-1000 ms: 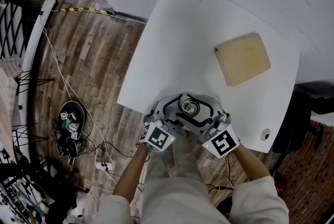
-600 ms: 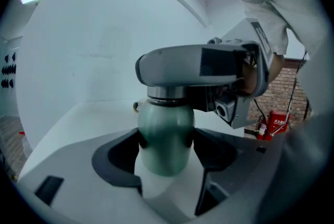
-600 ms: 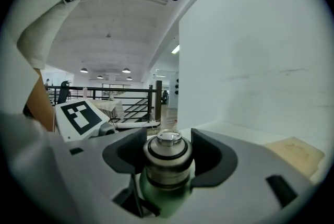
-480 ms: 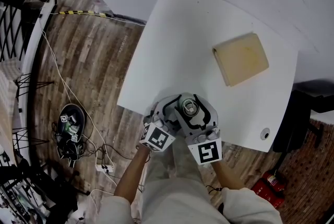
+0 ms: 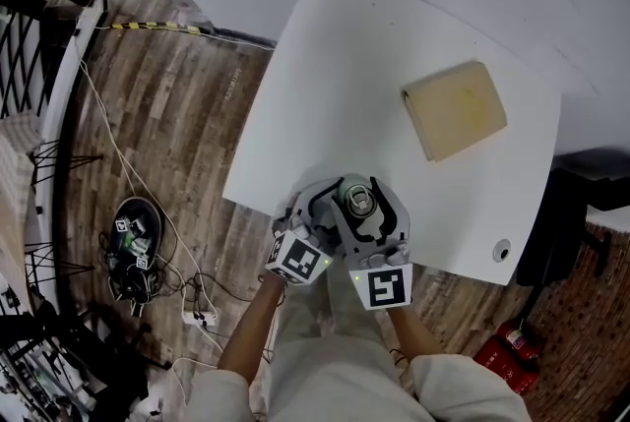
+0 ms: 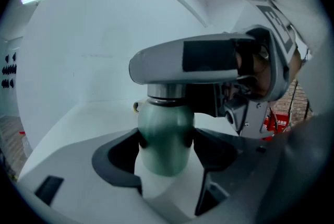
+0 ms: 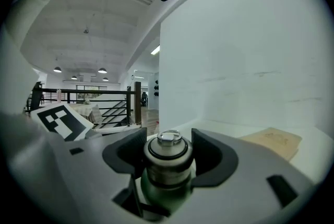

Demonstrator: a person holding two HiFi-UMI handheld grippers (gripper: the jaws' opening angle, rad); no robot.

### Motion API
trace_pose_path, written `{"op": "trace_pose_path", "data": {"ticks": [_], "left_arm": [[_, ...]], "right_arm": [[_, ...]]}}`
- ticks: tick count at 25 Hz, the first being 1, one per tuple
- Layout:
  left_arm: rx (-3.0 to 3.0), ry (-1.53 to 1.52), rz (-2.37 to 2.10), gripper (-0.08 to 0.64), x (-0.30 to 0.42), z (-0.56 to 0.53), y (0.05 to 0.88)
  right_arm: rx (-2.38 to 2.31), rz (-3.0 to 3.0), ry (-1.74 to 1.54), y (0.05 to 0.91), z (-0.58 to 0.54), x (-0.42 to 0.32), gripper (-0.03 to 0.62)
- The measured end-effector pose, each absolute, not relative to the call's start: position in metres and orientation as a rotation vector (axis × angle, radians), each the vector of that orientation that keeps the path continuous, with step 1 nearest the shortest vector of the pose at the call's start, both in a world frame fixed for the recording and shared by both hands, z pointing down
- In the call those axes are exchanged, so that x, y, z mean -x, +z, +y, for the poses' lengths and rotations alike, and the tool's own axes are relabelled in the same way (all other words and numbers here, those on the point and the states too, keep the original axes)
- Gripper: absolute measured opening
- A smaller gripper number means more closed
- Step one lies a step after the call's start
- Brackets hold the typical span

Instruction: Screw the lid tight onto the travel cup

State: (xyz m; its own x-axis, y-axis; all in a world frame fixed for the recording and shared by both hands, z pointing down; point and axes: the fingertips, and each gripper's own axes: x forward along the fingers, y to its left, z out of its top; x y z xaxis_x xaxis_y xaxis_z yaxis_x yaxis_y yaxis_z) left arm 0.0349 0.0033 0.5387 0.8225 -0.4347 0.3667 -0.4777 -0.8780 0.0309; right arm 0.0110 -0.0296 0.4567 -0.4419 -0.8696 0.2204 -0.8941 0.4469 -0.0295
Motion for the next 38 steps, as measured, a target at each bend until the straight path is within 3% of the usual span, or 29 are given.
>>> {"op": "trace_pose_path", "data": {"ticks": [1, 3, 4, 13, 20, 29, 38], "left_arm": [[-2.882, 0.536, -0.724, 0.325, -0.035, 0.003, 0.539], [-2.882, 0.536, -0.723, 0.325, -0.035, 0.003, 0.538], [-2.883, 0.536, -0.723, 0.325, -0.035, 0.003, 0.538], [-2.882, 0.533, -0.720, 0.325, -0.035, 0.002, 0.537], [-2.881, 0.537, -0.721, 0.325, -0.036, 0.000, 0.539], [-2.890, 0.546, -0.724, 0.325, -0.035, 0.002, 0.542], [-2.889, 0.553, -0.726, 0.325, -0.034, 0.002, 0.543]], "right_arm": [[-1.505, -2.554, 0.238, 0.458, -0.028, -0.009, 0.261], [-1.381, -2.635, 0.302, 0.458, -0.025, -0.003, 0.362], [-1.305, -2.677, 0.316, 0.458, -0.023, -0.001, 0.364], [-0.596, -2.848, 0.239, 0.453, -0.017, -0.001, 0.358], [-0.150, -2.790, 0.084, 0.459, -0.003, 0.009, 0.316], [0.032, -2.783, 0.058, 0.461, 0.002, 0.015, 0.272], [-0.233, -2.806, 0.142, 0.464, -0.004, 0.011, 0.265]]}}
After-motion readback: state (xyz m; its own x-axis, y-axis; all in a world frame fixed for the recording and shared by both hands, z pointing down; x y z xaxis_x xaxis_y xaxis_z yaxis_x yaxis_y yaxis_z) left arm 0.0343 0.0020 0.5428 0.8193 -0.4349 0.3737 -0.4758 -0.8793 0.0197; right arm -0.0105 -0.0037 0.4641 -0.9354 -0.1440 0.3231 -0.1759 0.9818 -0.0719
